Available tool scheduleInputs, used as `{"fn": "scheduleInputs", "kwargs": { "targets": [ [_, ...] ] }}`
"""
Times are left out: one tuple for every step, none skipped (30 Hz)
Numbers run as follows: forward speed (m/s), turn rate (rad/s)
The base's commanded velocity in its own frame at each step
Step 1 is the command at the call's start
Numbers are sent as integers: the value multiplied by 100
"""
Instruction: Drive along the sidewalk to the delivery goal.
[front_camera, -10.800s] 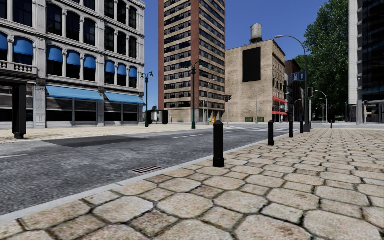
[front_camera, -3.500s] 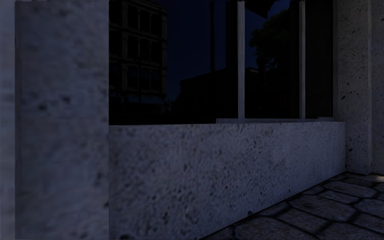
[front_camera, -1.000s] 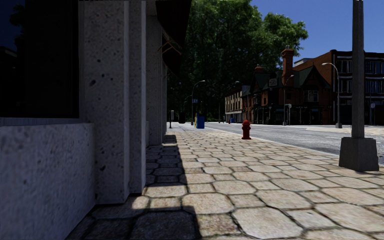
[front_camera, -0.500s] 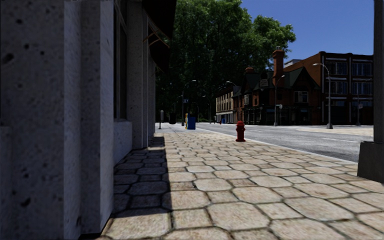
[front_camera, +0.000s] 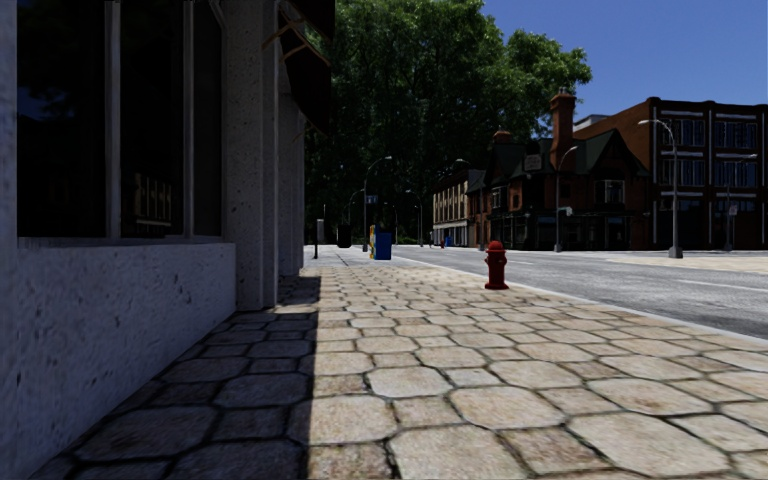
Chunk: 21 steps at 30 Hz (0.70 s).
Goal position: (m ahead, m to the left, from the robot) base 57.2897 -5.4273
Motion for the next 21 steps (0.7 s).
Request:
{"fn": "scheduleInputs", "kwargs": {
  "targets": [
    [200,0],
    [200,0],
    [200,0],
    [200,0],
    [200,0],
    [200,0],
    [200,0],
    [200,0],
    [200,0],
    [200,0],
    [200,0],
    [200,0],
    [200,0],
    [200,0],
    [200,0],
    [200,0],
    [200,0],
    [200,0],
    [200,0],
    [200,0],
    [200,0]
  ]
}}
